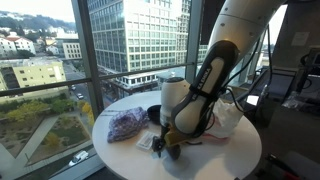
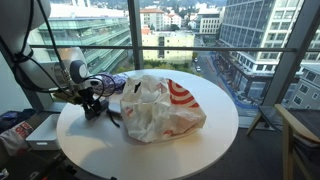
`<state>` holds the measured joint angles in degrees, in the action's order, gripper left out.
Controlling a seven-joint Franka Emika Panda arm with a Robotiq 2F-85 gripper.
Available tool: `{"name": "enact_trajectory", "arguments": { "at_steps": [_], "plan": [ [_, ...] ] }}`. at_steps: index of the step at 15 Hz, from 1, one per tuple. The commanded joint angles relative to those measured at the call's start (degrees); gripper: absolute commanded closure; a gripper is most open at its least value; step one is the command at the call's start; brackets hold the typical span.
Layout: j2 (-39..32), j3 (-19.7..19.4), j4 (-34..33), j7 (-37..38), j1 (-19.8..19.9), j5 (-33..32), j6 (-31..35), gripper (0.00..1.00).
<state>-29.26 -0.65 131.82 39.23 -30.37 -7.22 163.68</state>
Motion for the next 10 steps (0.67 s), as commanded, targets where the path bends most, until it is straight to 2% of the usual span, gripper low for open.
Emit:
{"name": "enact_trajectory", "arguments": {
  "at_steps": [1,4,5,6,7,10],
  "plan": [
    [-1.8,-5.5,-1.3,2.7,-5.7,-2.9,0.4,0.00],
    [-1.0,-7.9,-0.5,3.2,-8.7,-3.3,0.6,0.00],
    [-1.0,-8.8,-0.5,3.4,-9.7,-3.6,0.5,0.25],
    [-0.9,-9.6,-0.4,3.5,-10.6,-3.8,0.3,0.25],
    [-0.6,-10.6,-0.3,3.9,-11.7,-4.4,0.4,0.32],
    [-0.3,-13.2,-0.2,5.3,-14.4,-6.0,0.2,0.58]
  ]
}}
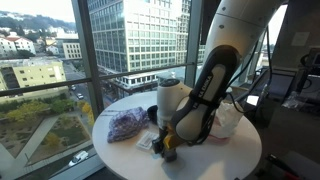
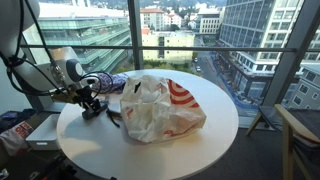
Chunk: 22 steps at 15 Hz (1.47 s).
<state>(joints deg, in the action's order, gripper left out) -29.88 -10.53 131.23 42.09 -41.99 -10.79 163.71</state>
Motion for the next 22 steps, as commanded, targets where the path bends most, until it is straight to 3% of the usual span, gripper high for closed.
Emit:
{"name": "enact_trajectory", "arguments": {
  "at_steps": [1,5,6,8,10,15,16,18,20,22],
  "plan": [
    [0.3,-3.9,0.4,2.9,-3.5,-2.6,0.0,0.64],
    [3.7,-9.2,1.5,5.8,-6.7,-5.3,-3.8,0.68],
    [4.7,-12.3,1.6,7.6,-7.9,-7.3,-4.4,0.69],
    [7.1,-15.5,1.7,10.4,-7.2,-9.8,-7.0,0.69],
    [11.3,-15.9,2.2,11.5,-3.5,-10.3,-10.8,0.69],
    [20.1,-9.3,2.0,11.2,12.0,-8.2,-19.5,0.69],
    [22.3,-4.6,2.8,4.4,17.3,-1.3,-21.3,0.69],
    [25.2,1.2,3.9,-3.2,24.4,6.7,-22.3,0.69],
    [28.0,5.2,4.6,-10.6,29.1,16.1,-24.4,0.69],
    [29.1,6.7,4.7,-10.9,31.9,19.4,-25.3,0.69]
  ]
}}
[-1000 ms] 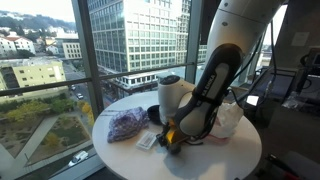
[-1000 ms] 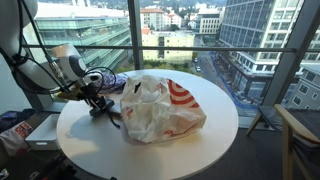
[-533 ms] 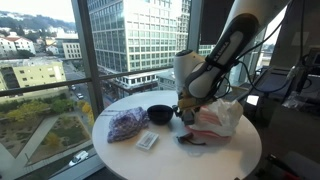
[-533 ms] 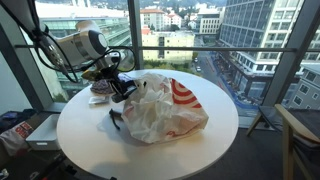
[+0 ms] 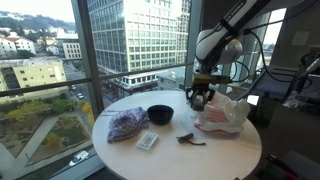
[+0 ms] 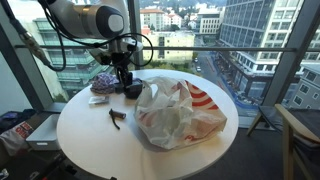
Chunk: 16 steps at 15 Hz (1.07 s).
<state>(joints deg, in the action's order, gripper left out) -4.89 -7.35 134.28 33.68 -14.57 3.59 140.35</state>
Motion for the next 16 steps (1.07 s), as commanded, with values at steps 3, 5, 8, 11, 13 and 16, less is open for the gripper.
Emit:
{"name": "enact_trajectory", "arguments": {
  "at_steps": [3,5,8,11,13,16],
  "plan": [
    [3.8,4.5,0.9,-0.3,7.6,4.6,-4.1,0.69],
    [1.2,4.6,0.1,0.9,9.1,3.7,-4.8,0.69],
    [-2.3,4.0,-0.4,4.5,10.5,1.1,-2.5,0.69],
    [-3.3,3.1,-0.5,5.7,11.7,1.0,-1.9,0.69],
    [-3.8,2.4,-0.8,6.4,12.7,1.0,-1.8,0.69],
    [-4.9,1.3,-1.1,7.4,13.8,-0.2,-1.6,0.69]
  ]
}}
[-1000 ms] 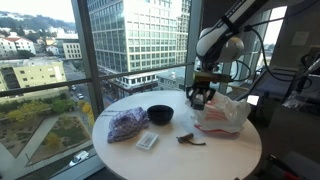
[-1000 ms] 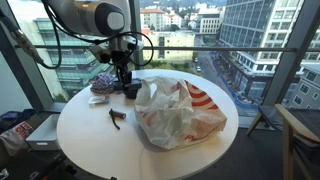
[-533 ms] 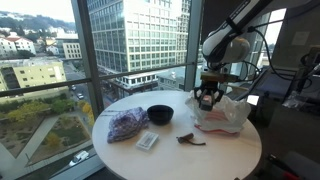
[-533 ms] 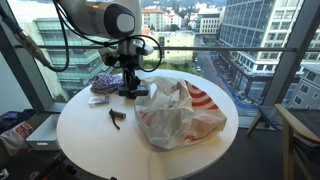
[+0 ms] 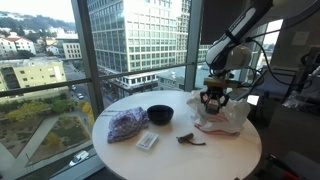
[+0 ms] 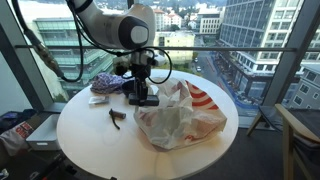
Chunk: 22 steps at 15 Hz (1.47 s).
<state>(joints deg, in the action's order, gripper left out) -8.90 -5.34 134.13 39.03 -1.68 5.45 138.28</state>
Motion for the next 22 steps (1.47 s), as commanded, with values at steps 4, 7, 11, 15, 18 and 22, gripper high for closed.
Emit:
{"name": "enact_trajectory", "arguments": {
  "at_steps": [4,7,11,15,18,22],
  "plan": [
    [-2.8,-1.1,-1.1,0.8,1.3,-4.4,3.6,0.69],
    [-4.8,-0.9,-1.1,-0.3,0.9,-5.4,8.0,0.69],
    [-5.4,-0.9,-0.1,-0.9,0.1,-5.1,13.6,0.12],
    [-3.6,-2.1,1.9,-0.2,-1.8,-8.2,18.2,0.00],
    [-0.2,0.7,4.2,-3.5,-2.0,-5.2,18.5,0.00],
    [2.4,6.9,6.8,-8.1,-3.9,1.2,17.7,0.00]
  ]
}}
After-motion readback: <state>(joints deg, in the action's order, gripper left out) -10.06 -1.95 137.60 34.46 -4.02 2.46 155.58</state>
